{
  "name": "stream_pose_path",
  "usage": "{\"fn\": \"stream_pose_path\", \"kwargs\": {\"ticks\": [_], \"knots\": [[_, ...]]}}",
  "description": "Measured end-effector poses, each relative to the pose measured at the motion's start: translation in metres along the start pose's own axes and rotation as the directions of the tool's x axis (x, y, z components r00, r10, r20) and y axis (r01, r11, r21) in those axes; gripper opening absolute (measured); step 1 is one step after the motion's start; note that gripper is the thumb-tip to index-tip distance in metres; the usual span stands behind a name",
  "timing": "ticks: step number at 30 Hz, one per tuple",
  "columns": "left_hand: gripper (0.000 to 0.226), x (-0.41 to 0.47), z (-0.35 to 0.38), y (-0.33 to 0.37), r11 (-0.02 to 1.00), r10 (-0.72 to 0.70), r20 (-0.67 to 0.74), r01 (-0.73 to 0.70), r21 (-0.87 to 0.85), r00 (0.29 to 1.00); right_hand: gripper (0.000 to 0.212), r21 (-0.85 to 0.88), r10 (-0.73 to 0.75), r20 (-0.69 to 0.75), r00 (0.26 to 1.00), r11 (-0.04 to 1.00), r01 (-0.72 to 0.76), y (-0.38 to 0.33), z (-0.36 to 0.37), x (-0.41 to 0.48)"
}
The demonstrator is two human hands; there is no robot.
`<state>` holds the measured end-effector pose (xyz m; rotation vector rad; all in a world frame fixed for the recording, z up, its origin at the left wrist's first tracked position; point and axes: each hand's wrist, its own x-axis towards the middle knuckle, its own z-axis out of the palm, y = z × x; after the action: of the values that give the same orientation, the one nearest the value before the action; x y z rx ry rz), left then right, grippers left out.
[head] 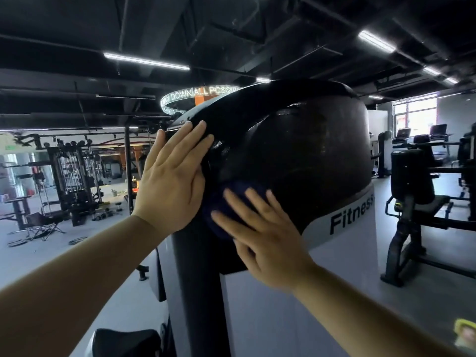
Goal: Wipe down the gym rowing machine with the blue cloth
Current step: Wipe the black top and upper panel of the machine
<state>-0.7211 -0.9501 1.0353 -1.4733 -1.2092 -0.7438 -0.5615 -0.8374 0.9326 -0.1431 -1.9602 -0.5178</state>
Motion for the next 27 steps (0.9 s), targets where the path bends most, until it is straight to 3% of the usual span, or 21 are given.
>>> {"fn": "stream_pose_path", "kwargs": {"ticks": [1, 2, 4, 6, 7, 8, 9, 11, 13, 14, 15, 16, 17, 18, 19, 20, 21, 23, 25, 26, 27], "knots": [[0.051, -0.002, 0.000, 0.001, 0.999, 0.038, 0.016, -0.038, 0.025, 0.999, 0.056, -0.044, -0.099, 0.042, 0.994, 0.994, 0.100, 0.012, -0.003, -0.012], [0.050, -0.004, 0.000, 0.001, 0.995, 0.081, 0.034, -0.082, 0.051, 0.996, 0.055, -0.062, -0.083, 0.031, 0.996, 0.994, 0.085, 0.027, -0.005, -0.021], [0.051, -0.008, 0.002, 0.004, 0.983, 0.151, 0.069, -0.158, 0.096, 0.986, 0.055, 0.080, 0.295, -0.092, 0.951, 0.954, -0.288, 0.047, -0.010, -0.025], [0.051, -0.011, 0.002, 0.006, 0.974, 0.175, 0.091, -0.186, 0.127, 0.980, 0.057, 0.314, 0.719, -0.109, 0.686, 0.680, -0.663, 0.037, -0.008, -0.012], [0.051, -0.011, 0.002, 0.007, 0.972, 0.178, 0.100, -0.191, 0.137, 0.979, 0.058, 0.331, 0.769, -0.097, 0.632, 0.624, -0.708, 0.021, -0.004, -0.005], [0.052, -0.011, 0.002, 0.008, 0.968, 0.190, 0.112, -0.205, 0.145, 0.975, 0.059, 0.287, 0.725, -0.104, 0.681, 0.678, -0.677, 0.003, 0.003, -0.003], [0.052, -0.010, 0.003, 0.009, 0.960, 0.216, 0.130, -0.234, 0.154, 0.968, 0.059, 0.236, 0.611, -0.103, 0.785, 0.782, -0.577, -0.012, 0.011, -0.007], [0.054, -0.011, 0.004, 0.012, 0.935, 0.282, 0.179, -0.312, 0.171, 0.943, 0.059, 0.089, 0.231, -0.055, 0.971, 0.970, -0.226, -0.021, 0.020, -0.032], [0.055, -0.013, 0.007, 0.016, 0.920, 0.311, 0.220, -0.351, 0.175, 0.925, 0.059, -0.011, 0.008, 0.008, 1.000, 1.000, -0.008, 0.004, 0.015, -0.055], [0.055, -0.014, 0.007, 0.018, 0.920, 0.308, 0.230, -0.351, 0.176, 0.923, 0.059, -0.003, 0.058, -0.014, 0.998, 0.998, -0.059, 0.018, 0.012, -0.061], [0.055, -0.015, 0.007, 0.019, 0.922, 0.299, 0.233, -0.343, 0.179, 0.925, 0.058, 0.055, 0.218, -0.065, 0.974, 0.975, -0.215, 0.029, 0.007, -0.062], [0.054, -0.014, 0.007, 0.019, 0.925, 0.291, 0.230, -0.334, 0.182, 0.929, 0.057, 0.170, 0.456, -0.117, 0.882, 0.884, -0.435, 0.034, 0.004, -0.056], [0.054, -0.014, 0.006, 0.020, 0.927, 0.285, 0.225, -0.328, 0.182, 0.932, 0.056, 0.302, 0.677, -0.122, 0.726, 0.722, -0.623, 0.030, 0.001, -0.045], [0.053, -0.014, 0.006, 0.021, 0.931, 0.281, 0.219, -0.321, 0.176, 0.934, 0.056, 0.375, 0.795, -0.098, 0.599, 0.587, -0.718, 0.021, 0.002, -0.032], [0.052, -0.013, 0.005, 0.022, 0.935, 0.275, 0.210, -0.311, 0.167, 0.938, 0.056, 0.389, 0.828, -0.082, 0.555, 0.540, -0.747, 0.006, 0.003, -0.020], [0.051, -0.013, 0.004, 0.024, 0.940, 0.269, 0.200, -0.302, 0.158, 0.942, 0.057, 0.333, 0.774, -0.100, 0.625, 0.618, -0.713, -0.006, 0.008, -0.016], [0.051, -0.013, 0.004, 0.026, 0.943, 0.268, 0.192, -0.298, 0.150, 0.944, 0.057, 0.263, 0.649, -0.104, 0.754, 0.749, -0.609, -0.016, 0.013, -0.020], [0.050, -0.014, 0.003, 0.030, 0.944, 0.270, 0.188, -0.298, 0.142, 0.944, 0.055, 0.082, 0.256, -0.046, 0.966, 0.964, -0.252, -0.012, 0.015, -0.045], [0.051, -0.015, 0.003, 0.034, 0.943, 0.266, 0.202, -0.298, 0.149, 0.943, 0.057, -0.031, 0.047, 0.018, 0.999, 0.998, -0.046, 0.021, 0.006, -0.063], [0.051, -0.016, 0.004, 0.036, 0.942, 0.262, 0.215, -0.298, 0.156, 0.941, 0.058, -0.036, 0.096, 0.000, 0.995, 0.995, -0.096, 0.038, 0.002, -0.067], [0.052, -0.015, 0.005, 0.039, 0.941, 0.256, 0.229, -0.296, 0.163, 0.939, 0.059, 0.017, 0.248, -0.043, 0.968, 0.969, -0.247, 0.054, -0.003, -0.066]]}}
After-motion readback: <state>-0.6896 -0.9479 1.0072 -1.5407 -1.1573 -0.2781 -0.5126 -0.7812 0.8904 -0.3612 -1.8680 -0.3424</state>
